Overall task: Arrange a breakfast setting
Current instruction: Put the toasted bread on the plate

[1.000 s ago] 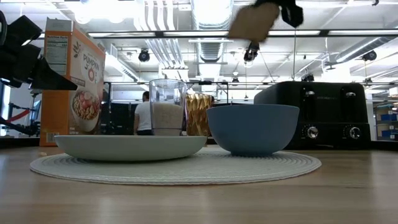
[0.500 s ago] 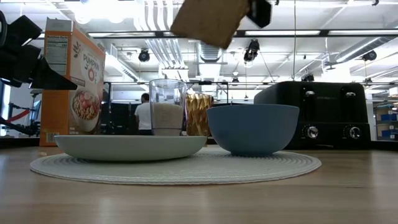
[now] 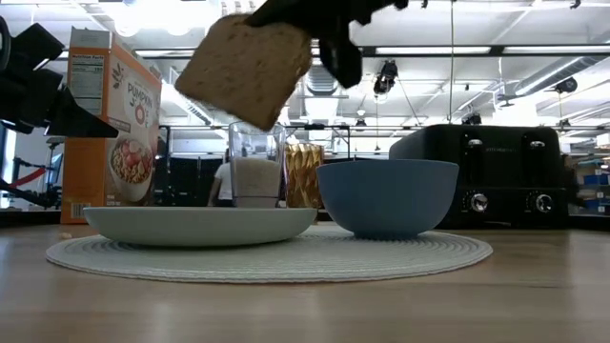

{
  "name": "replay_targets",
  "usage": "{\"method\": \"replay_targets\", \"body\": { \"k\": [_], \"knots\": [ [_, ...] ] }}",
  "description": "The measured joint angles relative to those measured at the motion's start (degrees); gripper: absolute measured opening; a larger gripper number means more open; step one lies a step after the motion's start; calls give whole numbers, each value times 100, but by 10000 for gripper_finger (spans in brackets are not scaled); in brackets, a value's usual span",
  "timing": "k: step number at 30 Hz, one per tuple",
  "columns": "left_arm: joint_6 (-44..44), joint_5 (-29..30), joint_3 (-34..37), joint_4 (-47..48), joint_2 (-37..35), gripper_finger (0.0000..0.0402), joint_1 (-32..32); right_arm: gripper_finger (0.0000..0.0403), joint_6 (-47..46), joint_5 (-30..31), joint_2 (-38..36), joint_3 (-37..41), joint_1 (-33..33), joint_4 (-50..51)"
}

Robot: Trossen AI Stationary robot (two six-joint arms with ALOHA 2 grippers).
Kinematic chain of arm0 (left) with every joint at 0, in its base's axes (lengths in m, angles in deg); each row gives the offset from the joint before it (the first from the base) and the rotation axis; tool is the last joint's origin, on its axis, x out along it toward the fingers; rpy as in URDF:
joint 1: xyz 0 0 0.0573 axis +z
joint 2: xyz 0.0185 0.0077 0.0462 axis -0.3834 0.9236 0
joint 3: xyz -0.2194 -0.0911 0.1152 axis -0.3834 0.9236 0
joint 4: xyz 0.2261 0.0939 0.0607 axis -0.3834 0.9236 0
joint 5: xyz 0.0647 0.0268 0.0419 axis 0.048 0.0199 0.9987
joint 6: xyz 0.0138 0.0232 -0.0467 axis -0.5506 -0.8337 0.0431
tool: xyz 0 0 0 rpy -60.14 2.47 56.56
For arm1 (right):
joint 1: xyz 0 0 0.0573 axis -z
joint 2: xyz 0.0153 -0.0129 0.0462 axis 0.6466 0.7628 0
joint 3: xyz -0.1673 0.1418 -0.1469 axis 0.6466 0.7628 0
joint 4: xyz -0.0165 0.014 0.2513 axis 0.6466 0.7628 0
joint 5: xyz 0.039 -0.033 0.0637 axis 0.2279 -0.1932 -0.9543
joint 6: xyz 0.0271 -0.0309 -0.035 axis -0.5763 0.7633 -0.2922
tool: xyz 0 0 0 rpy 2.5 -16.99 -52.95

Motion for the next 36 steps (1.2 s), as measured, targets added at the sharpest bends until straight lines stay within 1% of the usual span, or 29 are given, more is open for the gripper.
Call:
{"method": "replay_targets", "body": {
  "k": [7, 12, 22, 29, 36],
  "knots": [
    [-84, -2, 0, -3, 0, 2, 0, 8, -43, 0, 551, 2, 0, -443],
    [-84, -6, 0, -7, 0, 2, -2, 8, -173, -13, 847, 2, 0, -948],
    [-86, -8, 0, -9, 2, 2, -4, 8, -383, 98, 1222, 2, 45, -1113],
    [-125, -10, 0, -26, 2, 2, -2, 9, -492, 53, 1305, 0, 102, -1328],
    [-125, -8, 0, -28, 2, 2, -2, 9, -494, 68, 1305, 2, 168, -1179]
  ]
}}
